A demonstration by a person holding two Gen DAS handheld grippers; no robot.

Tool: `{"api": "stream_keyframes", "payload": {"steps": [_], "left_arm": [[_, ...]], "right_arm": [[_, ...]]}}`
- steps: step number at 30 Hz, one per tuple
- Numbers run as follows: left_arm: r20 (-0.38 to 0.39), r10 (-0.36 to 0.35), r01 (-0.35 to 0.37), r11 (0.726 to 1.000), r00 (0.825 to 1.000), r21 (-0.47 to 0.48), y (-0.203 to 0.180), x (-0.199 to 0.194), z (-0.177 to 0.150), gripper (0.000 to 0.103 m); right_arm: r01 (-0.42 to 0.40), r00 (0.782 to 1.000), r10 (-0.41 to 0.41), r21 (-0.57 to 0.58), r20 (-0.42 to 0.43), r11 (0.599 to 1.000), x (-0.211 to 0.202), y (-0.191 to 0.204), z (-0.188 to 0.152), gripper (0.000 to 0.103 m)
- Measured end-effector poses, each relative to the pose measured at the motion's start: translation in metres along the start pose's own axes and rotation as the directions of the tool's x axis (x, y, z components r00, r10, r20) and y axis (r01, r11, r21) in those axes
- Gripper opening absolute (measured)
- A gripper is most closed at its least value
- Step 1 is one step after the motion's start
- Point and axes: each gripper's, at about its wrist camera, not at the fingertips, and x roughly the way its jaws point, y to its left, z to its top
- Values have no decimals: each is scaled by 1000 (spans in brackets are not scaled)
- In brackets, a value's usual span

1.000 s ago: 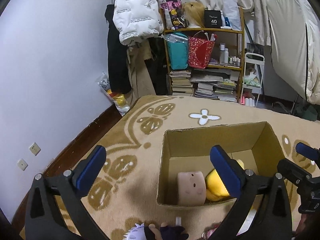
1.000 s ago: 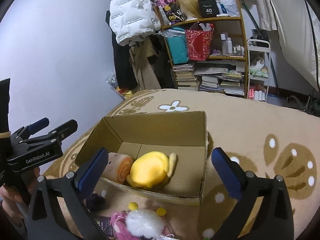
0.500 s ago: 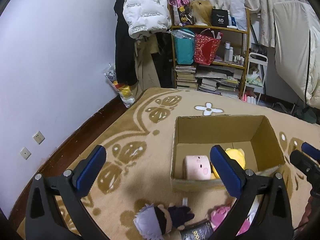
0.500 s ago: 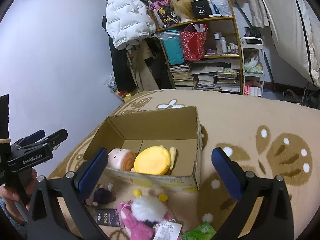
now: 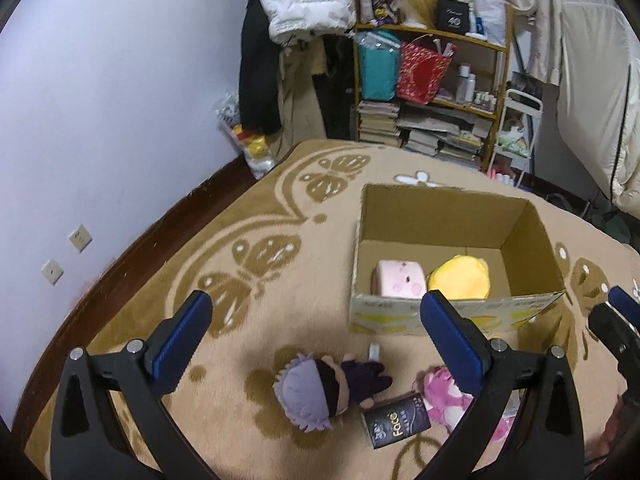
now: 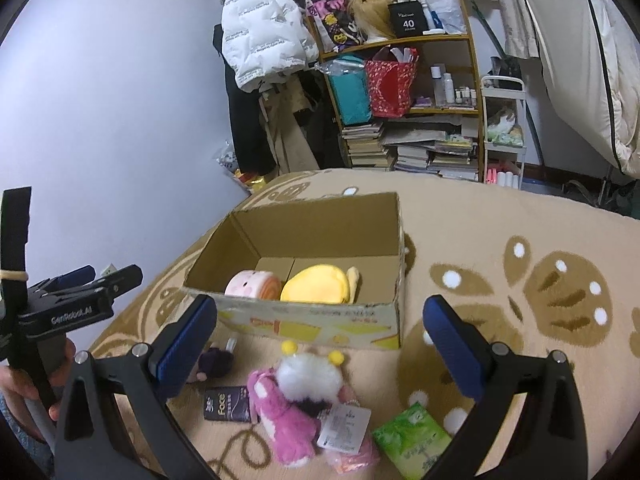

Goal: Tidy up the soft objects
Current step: 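Withdraw both open tools from the box back toward the toy pile, then grasp white-haired doll with left tool while right grasps white fluffy pink plush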

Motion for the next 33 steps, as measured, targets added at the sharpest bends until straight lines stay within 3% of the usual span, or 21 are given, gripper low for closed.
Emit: {"api": "stream_keyframes", "payload": {"steps": [11, 33], "left_arm": [[-109, 15, -15, 1000, 994, 1, 3, 25, -11, 103], [-321, 38, -44, 999, 946, -10, -1, 99, -35, 103]], "right_arm": [[14, 998, -13, 22, -61, 1000, 16, -2, -13, 103], [-8, 973, 15, 32, -229, 999, 87, -4, -35, 103]]}}
